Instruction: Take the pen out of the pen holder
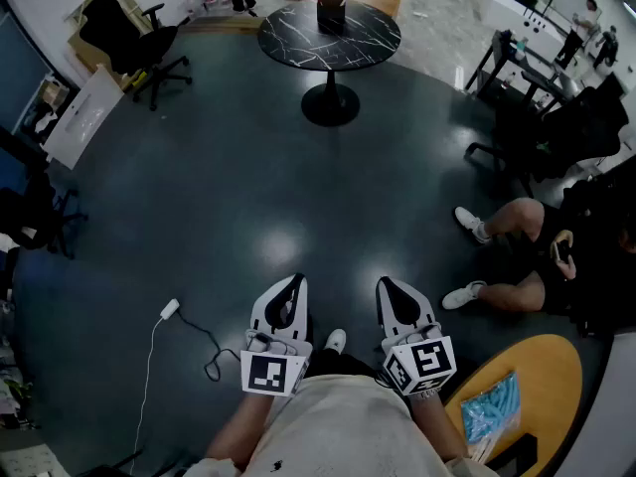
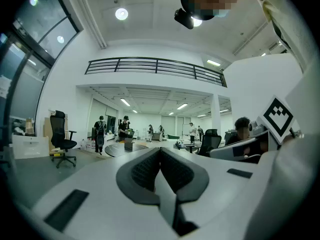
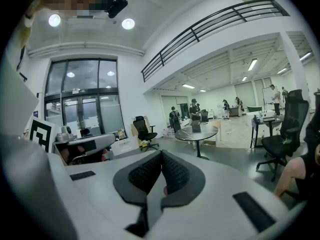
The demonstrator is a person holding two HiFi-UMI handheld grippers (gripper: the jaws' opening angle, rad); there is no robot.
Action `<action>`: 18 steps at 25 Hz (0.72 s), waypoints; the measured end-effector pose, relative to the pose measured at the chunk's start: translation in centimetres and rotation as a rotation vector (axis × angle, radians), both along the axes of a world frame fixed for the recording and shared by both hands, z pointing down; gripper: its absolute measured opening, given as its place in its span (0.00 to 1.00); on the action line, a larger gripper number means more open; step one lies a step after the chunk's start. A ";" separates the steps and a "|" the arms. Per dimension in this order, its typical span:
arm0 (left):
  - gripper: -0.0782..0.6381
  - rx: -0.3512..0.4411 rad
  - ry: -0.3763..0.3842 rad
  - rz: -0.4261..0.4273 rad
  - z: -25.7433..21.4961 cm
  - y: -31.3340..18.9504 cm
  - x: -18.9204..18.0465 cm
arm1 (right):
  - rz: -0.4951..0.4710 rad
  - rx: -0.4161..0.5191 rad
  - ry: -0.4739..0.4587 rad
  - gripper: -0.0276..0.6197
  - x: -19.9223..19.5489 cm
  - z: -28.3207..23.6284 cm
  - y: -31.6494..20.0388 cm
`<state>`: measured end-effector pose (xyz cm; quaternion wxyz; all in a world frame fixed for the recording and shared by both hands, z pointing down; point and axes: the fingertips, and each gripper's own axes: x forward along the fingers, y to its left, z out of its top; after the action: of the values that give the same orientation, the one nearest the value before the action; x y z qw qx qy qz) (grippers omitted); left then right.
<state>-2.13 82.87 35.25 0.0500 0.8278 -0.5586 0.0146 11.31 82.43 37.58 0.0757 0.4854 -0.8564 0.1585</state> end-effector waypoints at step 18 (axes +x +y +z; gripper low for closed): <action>0.13 0.062 0.125 0.050 -3.1 -19.8 -10.3 | 0.106 -0.007 -0.038 0.07 -10.0 -1.8 -18.3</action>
<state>-12.40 63.10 32.11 0.0586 0.8420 -0.5337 -0.0532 1.29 64.12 35.77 0.0527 0.5268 -0.8302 0.1746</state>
